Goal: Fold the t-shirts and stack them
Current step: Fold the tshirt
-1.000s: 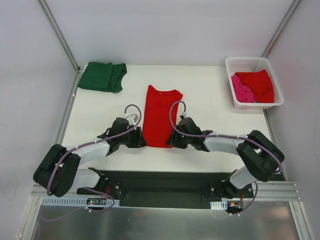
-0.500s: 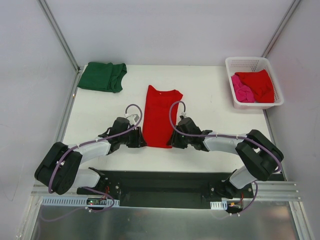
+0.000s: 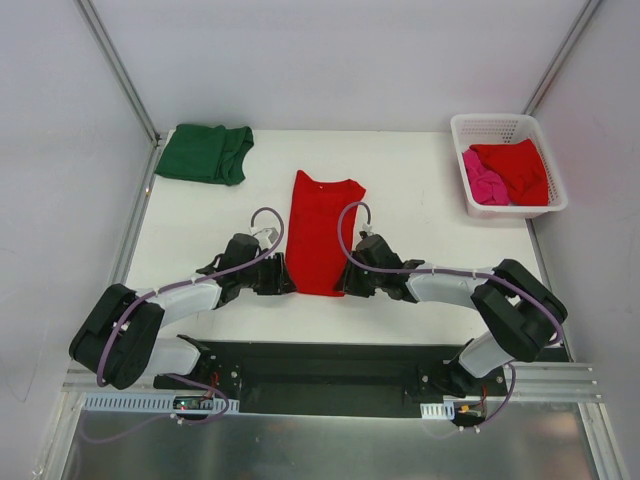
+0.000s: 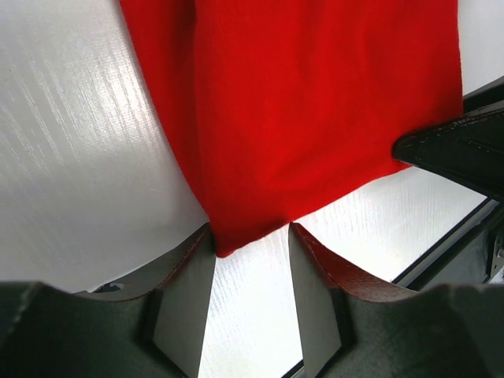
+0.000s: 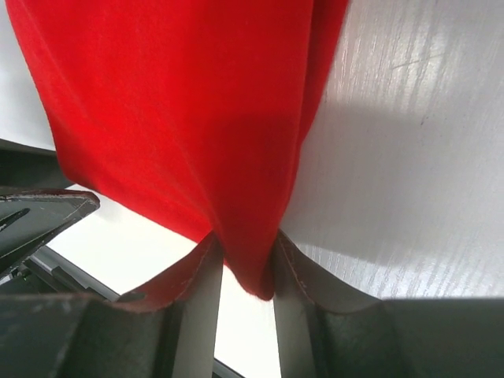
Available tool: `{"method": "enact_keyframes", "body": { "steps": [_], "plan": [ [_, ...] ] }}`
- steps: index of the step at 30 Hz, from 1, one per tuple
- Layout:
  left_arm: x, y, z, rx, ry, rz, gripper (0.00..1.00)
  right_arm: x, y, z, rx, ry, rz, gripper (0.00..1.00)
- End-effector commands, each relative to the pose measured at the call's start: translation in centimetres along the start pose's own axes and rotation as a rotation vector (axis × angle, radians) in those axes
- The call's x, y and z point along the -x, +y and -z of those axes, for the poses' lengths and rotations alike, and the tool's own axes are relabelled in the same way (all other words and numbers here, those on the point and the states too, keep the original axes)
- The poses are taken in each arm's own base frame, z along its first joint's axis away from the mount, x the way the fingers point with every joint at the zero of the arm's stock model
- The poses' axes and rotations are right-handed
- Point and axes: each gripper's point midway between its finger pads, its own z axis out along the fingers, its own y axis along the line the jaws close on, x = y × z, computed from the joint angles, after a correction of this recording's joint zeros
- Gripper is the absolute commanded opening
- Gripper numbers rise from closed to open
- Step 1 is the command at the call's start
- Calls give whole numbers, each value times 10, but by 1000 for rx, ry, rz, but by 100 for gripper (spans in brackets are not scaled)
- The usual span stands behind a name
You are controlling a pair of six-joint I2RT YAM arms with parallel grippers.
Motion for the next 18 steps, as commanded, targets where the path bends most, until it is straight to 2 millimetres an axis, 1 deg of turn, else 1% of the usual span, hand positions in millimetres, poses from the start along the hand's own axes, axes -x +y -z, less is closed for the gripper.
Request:
{"method": "enact_keyframes", "body": {
  "steps": [1, 7, 11, 18],
  "plan": [
    [-20, 25, 3, 99, 62, 37, 42, -1, -17, 3, -71, 2, 14, 33],
    [-19, 26, 3, 101, 60, 38, 41, -3, -22, 7, -80, 2, 12, 33],
    [-19, 25, 3, 100, 62, 38, 42, -4, -24, 9, -85, 0, 10, 37],
    [-19, 26, 3, 99, 62, 41, 40, -5, -26, 12, -86, 0, 10, 36]
  ]
}}
